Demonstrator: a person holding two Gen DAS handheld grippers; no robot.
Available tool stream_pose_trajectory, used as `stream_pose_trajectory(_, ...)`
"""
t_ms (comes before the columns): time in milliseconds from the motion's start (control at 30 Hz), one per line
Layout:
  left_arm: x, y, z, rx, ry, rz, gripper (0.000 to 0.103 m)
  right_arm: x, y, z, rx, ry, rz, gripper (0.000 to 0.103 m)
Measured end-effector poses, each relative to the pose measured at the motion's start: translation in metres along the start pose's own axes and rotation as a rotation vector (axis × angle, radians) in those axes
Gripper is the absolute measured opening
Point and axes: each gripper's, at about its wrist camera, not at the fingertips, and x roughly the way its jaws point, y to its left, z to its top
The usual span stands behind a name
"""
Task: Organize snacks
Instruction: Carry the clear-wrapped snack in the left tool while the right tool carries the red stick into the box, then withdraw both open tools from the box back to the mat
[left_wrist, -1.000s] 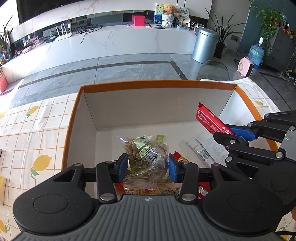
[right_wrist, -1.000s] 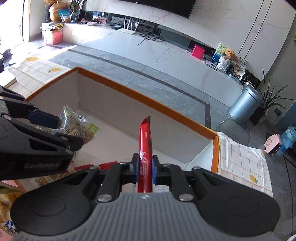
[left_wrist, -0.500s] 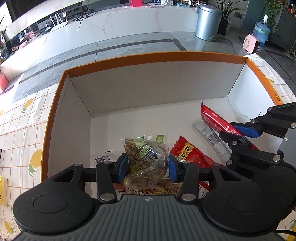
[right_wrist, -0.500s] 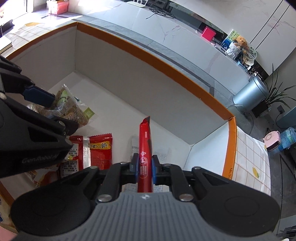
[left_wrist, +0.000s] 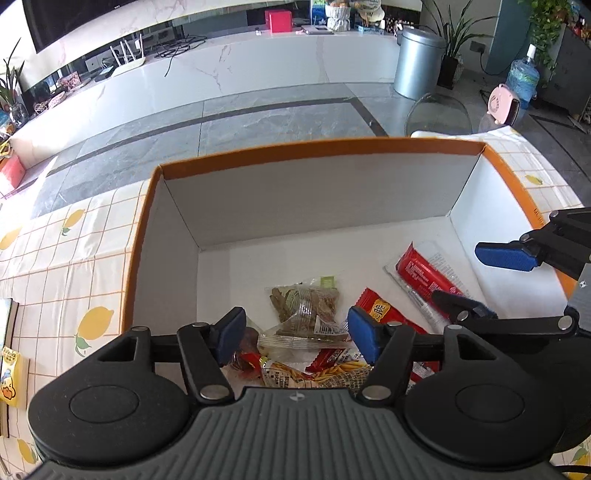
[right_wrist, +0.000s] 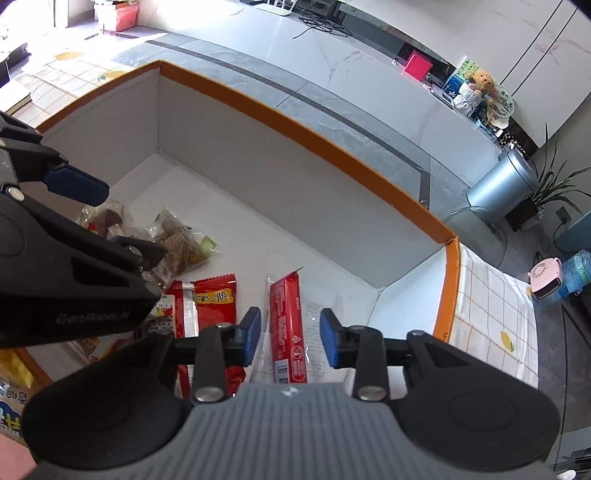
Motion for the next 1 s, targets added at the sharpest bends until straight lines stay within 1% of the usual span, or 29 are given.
stream_pose_trajectory(33,-0.007,0.0,-0.001,-0.005,-0.022,-0.001,0.079,-0.006,-0.001,0.0,0.01,-0.013,0.004,0.046)
stream_pose_trajectory(100,-0.021,0.002,-0.003,-0.018,-0.065,0.0,0.081,-0.02,-0.004,-0.002,0.031,-0.04,0.022,0.048)
stream_pose_trajectory(167,-0.035,0.0,-0.005,-0.031,-0.102,0.005,0.081,-0.037,-0.005,-0.007,0.059,-0.074,0.035,0.052)
stream_pose_trajectory(300,-0.063,-0.003,-0.015,-0.042,-0.194,0.022,0.081,-0.069,-0.006,-0.019,0.111,-0.156,0.039,0.054)
stream_pose_trajectory(367,-0.077,-0.005,-0.02,-0.045,-0.242,0.026,0.081,-0.085,-0.006,-0.028,0.136,-0.193,0.04,0.058)
stream_pose_trajectory(467,-0.095,-0.007,-0.029,-0.046,-0.286,0.024,0.081,-0.107,-0.003,-0.045,0.184,-0.243,0.045,0.06)
stream_pose_trajectory(600,-0.118,-0.012,-0.045,-0.036,-0.324,0.023,0.081,-0.131,0.0,-0.066,0.236,-0.291,0.056,0.062)
stream_pose_trajectory(667,-0.127,-0.014,-0.051,-0.034,-0.334,0.02,0.081,-0.142,0.005,-0.077,0.247,-0.313,0.058,0.064)
stream_pose_trajectory(767,-0.135,-0.017,-0.06,-0.042,-0.323,0.001,0.082,-0.154,0.014,-0.091,0.263,-0.335,0.064,0.067)
stream_pose_trajectory(900,-0.137,-0.016,-0.075,-0.058,-0.281,-0.02,0.082,-0.164,0.023,-0.113,0.301,-0.347,0.082,0.068)
stream_pose_trajectory(1000,-0.137,-0.012,-0.094,-0.082,-0.245,-0.045,0.082,-0.167,0.029,-0.13,0.346,-0.348,0.091,0.069)
